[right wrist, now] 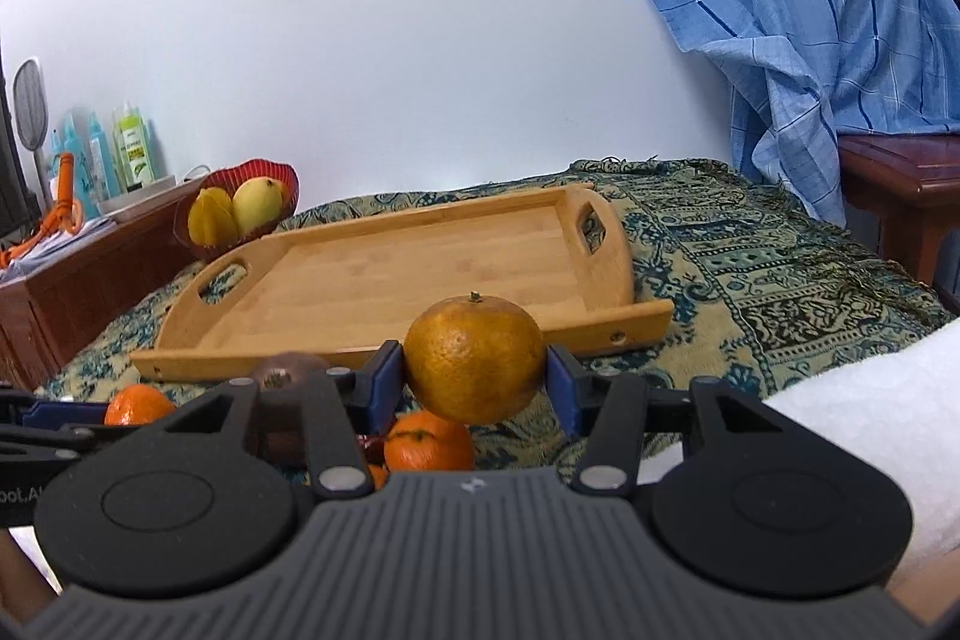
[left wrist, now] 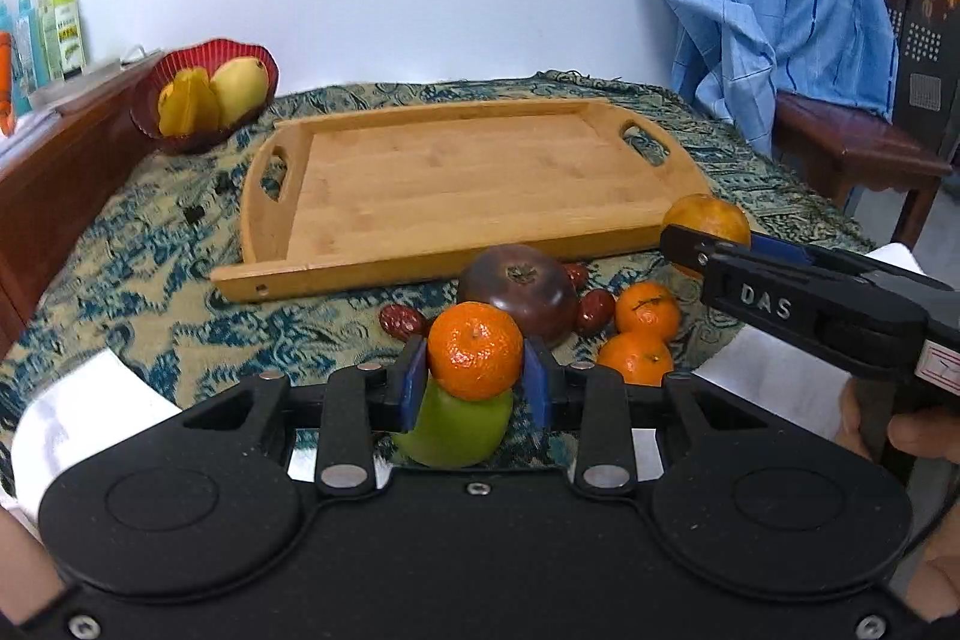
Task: Organize fruits
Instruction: 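Lift and carry the tangerine and large orange over the bamboo tray with both grippers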
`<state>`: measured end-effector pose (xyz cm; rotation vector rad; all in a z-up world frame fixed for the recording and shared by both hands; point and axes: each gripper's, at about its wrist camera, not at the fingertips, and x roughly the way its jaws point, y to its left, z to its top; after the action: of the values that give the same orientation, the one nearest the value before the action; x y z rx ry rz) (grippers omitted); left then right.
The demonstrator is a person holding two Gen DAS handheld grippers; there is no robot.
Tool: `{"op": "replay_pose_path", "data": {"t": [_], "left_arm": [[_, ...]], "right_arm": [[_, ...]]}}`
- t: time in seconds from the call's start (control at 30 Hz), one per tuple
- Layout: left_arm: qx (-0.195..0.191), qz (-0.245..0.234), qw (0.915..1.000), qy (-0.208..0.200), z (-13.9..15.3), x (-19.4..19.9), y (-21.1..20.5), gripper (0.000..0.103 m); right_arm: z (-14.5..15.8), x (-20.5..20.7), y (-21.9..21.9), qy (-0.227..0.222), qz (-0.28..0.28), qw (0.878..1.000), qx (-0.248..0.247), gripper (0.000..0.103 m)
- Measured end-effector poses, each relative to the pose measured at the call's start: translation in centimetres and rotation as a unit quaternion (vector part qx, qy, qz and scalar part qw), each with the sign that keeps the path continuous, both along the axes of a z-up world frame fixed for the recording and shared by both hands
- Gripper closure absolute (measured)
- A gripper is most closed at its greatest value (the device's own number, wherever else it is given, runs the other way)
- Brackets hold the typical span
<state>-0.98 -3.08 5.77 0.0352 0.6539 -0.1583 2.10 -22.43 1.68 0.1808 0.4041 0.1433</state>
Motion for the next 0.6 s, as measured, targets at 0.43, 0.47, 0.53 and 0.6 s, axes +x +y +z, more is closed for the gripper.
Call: {"op": "replay_pose_path", "data": {"t": [0.43, 0.47, 0.53, 0.6], "left_arm": [[-0.014, -0.004, 0.9999, 0.000, -0.3, -1.4, 0.9, 0.071], [-0.012, -0.003, 0.9999, -0.001, -0.2, -1.3, 1.0, 0.071], [-0.003, -0.001, 1.0000, -0.003, 0.0, -1.1, 1.1, 0.071], [-0.001, 0.003, 1.0000, -0.003, 0.1, -0.6, 1.3, 0.071]], "right_arm": [[-0.1, 0.0, 0.7, 0.007, -0.003, 1.000, -0.022, 0.048], [-0.1, 0.0, 0.7, 0.008, -0.004, 1.000, -0.020, 0.048], [0.1, 0.1, 0.6, 0.012, -0.005, 1.000, -0.016, 0.048], [0.3, 0.4, 0.5, 0.016, -0.007, 1.000, -0.010, 0.048]]}}
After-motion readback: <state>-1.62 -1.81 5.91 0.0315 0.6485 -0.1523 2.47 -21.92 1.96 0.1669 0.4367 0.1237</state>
